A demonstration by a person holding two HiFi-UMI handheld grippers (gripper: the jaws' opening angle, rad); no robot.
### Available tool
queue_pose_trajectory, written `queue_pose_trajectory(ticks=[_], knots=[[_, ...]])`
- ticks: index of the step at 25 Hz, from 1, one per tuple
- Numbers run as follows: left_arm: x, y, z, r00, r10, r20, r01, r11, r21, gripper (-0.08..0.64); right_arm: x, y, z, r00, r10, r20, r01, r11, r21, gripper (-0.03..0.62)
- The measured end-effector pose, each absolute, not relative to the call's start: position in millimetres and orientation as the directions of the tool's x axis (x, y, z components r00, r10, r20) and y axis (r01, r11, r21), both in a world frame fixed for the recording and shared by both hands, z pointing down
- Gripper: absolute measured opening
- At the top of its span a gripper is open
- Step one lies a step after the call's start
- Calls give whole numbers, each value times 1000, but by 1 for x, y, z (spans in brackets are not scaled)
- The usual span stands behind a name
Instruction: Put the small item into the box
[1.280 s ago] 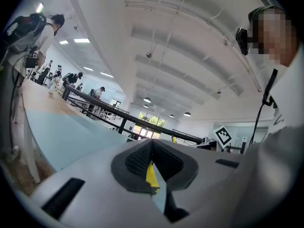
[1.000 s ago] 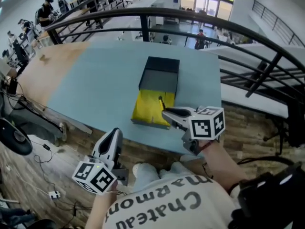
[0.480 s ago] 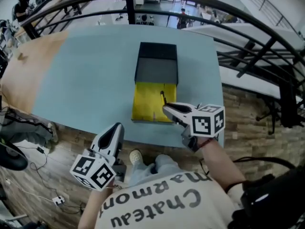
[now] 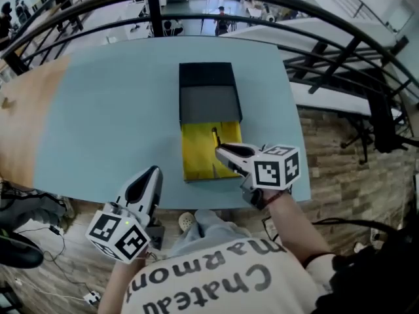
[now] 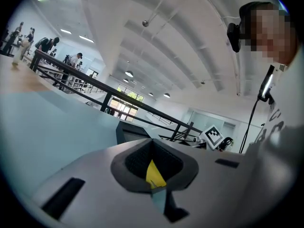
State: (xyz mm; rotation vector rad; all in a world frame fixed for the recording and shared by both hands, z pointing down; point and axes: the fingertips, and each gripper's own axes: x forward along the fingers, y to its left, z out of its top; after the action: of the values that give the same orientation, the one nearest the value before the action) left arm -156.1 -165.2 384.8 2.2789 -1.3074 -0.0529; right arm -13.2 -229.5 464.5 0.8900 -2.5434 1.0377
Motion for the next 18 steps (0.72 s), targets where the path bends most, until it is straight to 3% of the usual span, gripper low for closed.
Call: queue_pose_trajectory(ticks=[7,18], knots=[[-168,-175,396,601,-771,212,-761,-470,448,2,-20,-221,509,-649,-415,638,-738,547,-395,81],[-200,-188,390,599,-780,180,-754,-474,454,3,-25,-234,537,-559,-394,730,-792,514,-330,81]])
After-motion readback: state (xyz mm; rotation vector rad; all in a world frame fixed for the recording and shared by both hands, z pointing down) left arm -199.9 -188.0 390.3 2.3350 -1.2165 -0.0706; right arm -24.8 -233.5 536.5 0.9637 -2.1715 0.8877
